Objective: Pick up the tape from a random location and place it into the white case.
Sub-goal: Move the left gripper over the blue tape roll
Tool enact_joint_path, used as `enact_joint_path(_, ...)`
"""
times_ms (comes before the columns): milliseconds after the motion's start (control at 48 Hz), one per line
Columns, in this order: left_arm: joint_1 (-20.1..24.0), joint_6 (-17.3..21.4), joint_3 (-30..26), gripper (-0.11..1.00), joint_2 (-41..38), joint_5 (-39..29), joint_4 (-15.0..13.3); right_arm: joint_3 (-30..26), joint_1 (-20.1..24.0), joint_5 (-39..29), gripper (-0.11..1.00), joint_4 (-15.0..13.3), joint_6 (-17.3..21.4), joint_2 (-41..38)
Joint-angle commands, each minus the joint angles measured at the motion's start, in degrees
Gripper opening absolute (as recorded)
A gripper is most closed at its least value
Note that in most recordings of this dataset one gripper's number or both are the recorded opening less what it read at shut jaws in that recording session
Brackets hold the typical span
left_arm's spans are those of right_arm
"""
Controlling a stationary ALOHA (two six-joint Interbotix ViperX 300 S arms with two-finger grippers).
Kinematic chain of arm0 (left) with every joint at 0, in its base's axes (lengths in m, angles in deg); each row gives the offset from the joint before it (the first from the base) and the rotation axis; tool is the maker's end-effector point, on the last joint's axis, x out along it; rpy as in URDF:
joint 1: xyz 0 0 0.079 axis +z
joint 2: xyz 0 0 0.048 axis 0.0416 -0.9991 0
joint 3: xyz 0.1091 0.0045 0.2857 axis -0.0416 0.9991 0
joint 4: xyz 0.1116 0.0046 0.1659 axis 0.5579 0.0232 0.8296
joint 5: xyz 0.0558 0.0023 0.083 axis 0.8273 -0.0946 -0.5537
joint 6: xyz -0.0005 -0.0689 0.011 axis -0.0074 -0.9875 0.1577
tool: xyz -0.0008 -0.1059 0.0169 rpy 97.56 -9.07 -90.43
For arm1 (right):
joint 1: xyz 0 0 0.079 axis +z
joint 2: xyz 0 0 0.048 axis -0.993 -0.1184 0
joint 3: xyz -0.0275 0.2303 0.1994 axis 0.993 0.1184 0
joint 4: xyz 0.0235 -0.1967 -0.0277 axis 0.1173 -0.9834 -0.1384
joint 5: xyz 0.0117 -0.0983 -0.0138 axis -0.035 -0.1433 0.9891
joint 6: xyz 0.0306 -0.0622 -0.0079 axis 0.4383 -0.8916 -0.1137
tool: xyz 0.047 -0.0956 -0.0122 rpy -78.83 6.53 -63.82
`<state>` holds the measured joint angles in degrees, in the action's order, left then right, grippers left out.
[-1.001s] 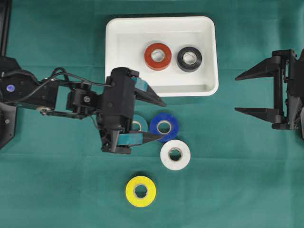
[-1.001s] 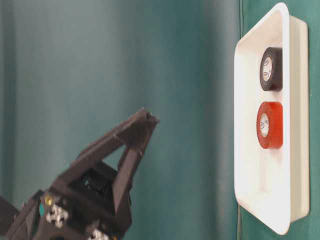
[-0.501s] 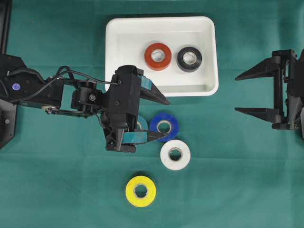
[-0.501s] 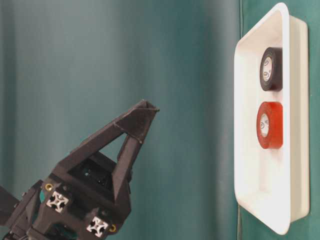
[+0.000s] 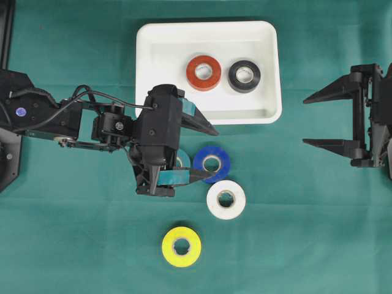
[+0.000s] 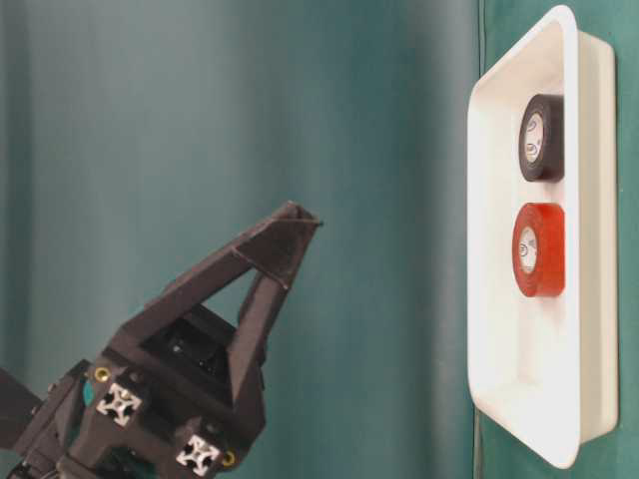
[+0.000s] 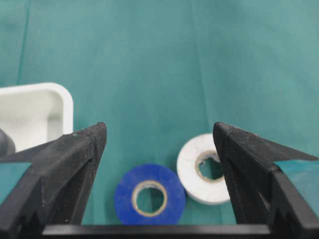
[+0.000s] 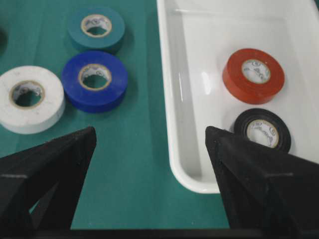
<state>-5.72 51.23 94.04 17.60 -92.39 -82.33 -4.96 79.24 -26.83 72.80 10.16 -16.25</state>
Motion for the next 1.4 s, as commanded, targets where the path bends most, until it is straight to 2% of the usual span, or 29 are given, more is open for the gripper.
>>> enact_joint_path(0,0.2,-0.1,-2.2,0.83,0.2,-1.1,0.0,-1.4,0.0,0.4,0.88,-0.1,-0.1,-0.1)
enact_joint_path(647,0.2,-0.2,-19.2,0.83,-9.5,-31.7,0.0,-1.4,0.0,0.4,0.88,-0.1,0.0,-0.8)
enact_joint_path(813,0.1,-0.2,-21.0,0.83,-10.5,-33.4,-0.1,-1.4,0.0,0.5,0.88,-0.1,0.0,-0.8)
enact_joint_path(1168,-0.4,0.3,-20.7,0.83,-11.3,-34.3,0.3,-1.4,0.0,0.4,0.88,-0.1,0.0,-1.2)
enact_joint_path(1293,-0.7,2.3,-20.9,0.83,-11.5,-36.9,0.5,-1.4,-0.1,0.5,0.88,0.0,0.0,-1.2)
enact_joint_path(1376,-0.9,5.8,-20.7,0.83,-11.5,-38.2,0.5,-1.4,0.0,0.6,0.88,-0.1,0.0,-1.2)
